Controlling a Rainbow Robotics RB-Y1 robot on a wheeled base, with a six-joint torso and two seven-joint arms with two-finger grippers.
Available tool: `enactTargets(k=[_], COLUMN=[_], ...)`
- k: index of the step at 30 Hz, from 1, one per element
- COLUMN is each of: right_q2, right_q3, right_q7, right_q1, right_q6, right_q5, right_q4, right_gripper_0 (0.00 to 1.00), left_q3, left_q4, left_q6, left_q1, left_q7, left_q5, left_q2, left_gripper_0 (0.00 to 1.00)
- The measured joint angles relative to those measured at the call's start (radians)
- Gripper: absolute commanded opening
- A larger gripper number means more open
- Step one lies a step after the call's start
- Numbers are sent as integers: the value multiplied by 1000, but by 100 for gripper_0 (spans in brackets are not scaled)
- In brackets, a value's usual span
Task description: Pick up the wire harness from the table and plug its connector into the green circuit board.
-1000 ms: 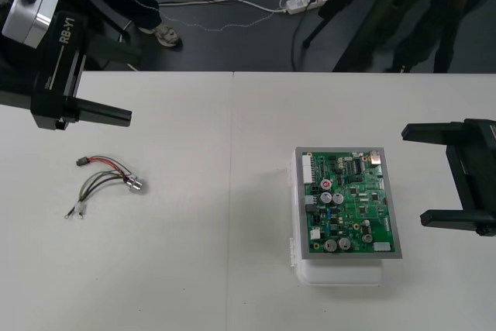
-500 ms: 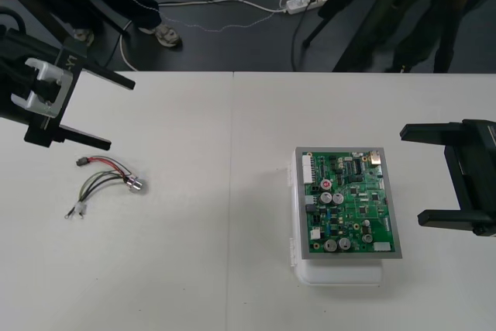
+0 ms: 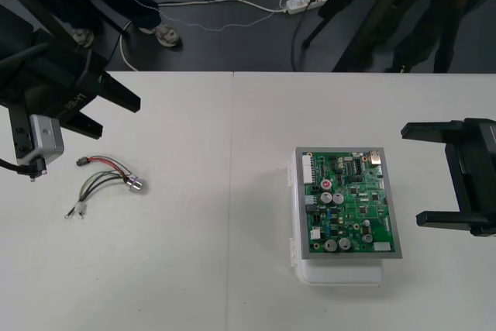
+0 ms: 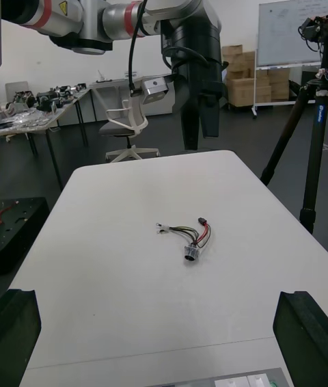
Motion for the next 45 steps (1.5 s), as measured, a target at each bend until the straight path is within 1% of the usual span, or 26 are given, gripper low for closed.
enactTargets(k=[3,8,12,16,19,26,31,40,45], right_q2=[0,0,0,1,1,5,8,9,9], right_q3=[0,0,0,0,0,0,0,0,0], right_q7=[0,1,1,1,1,1,1,48,49], right_q1=[0,0,0,0,0,0,-1,-2,-6], right_q6=[0,0,0,0,0,0,0,0,0], right_q5=[0,0,1,1,1,1,1,1,1], right_q4=[0,0,0,1,1,24,27,27,28], right_gripper_0=[100,100,100,100,100,100,100,100,100], left_q3=[-112,-353,-515,-655,-741,-921,-1021,-1119,-1180], left_q4=[-7,-17,-20,-23,-25,-31,-32,-32,-39], left_q6=[1,11,32,58,82,164,222,288,333], left_q1=[-98,-289,-420,-530,-592,-700,-744,-754,-754], left_q7=[-2,-51,-203,-380,-426,-426,-457,-762,-790], left_q5=[-42,-99,-123,-165,-201,-315,-402,-529,-631], left_q2=[11,22,24,25,25,15,-13,-73,-91], left_gripper_0=[76,76,76,76,76,76,77,76,76])
